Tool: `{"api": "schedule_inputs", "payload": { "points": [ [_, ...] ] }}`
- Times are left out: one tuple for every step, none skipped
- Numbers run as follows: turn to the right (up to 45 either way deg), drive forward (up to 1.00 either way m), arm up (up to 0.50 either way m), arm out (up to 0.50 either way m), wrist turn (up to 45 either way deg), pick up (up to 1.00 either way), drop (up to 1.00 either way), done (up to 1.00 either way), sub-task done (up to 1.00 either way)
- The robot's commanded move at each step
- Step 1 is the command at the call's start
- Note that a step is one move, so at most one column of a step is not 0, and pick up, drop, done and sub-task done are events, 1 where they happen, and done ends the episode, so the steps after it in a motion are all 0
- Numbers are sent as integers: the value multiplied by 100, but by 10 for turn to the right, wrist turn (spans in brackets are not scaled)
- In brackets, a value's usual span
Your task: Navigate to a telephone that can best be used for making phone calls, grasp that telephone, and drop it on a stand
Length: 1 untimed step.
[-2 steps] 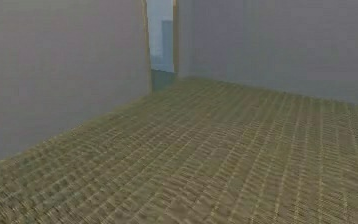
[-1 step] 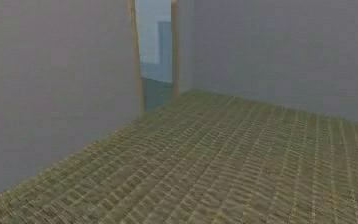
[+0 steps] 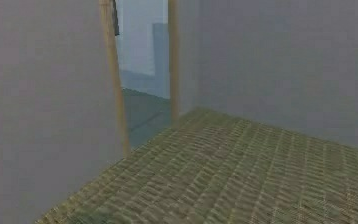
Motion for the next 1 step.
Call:
{"api": "schedule_inputs", "payload": {
  "points": [
    [0,100,0,0,0,0,0,0,0]
  ]
}}
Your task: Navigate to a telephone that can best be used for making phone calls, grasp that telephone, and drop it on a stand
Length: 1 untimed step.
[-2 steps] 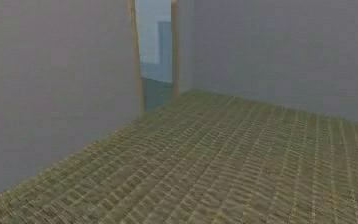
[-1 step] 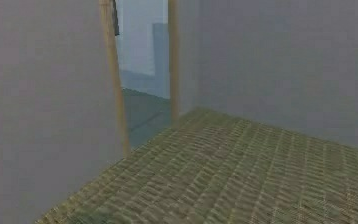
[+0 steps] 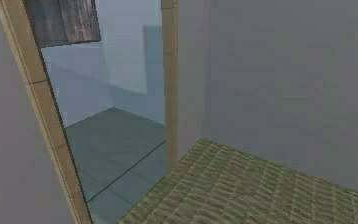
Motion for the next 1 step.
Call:
{"api": "schedule_inputs", "payload": {
  "points": [
    [-60,0,0,0,0,0,0,0,0]
  ]
}}
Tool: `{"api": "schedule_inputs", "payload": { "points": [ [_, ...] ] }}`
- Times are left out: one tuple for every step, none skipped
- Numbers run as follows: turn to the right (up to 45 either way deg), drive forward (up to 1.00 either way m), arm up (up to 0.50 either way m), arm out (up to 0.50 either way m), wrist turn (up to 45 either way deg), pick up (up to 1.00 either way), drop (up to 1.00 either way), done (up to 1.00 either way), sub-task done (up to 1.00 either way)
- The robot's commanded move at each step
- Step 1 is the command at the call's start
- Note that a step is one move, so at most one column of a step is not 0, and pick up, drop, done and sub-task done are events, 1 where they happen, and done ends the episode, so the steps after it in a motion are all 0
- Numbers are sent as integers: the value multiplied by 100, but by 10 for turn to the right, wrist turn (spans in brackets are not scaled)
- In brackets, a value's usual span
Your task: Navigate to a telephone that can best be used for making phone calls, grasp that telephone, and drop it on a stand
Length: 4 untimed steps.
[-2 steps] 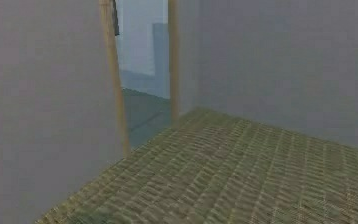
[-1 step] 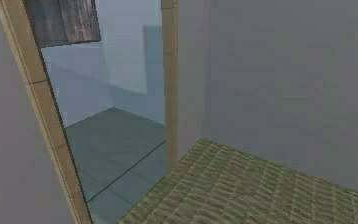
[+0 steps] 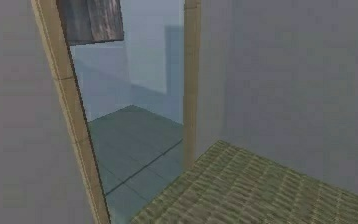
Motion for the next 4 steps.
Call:
{"api": "schedule_inputs", "payload": {
  "points": [
    [0,75,0,0,0,0,0,0,0],
    [-90,0,0,0,0,0,0,0,0],
    [0,30,0,0,0,0,0,0,0],
    [-180,0,0,0,0,0,0,0,0]
  ]
}}
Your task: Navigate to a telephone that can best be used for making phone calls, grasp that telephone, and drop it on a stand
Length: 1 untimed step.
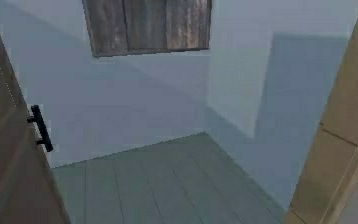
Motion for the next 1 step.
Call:
{"api": "schedule_inputs", "payload": {
  "points": [
    [0,95,0,0,0,0,0,0,0]
  ]
}}
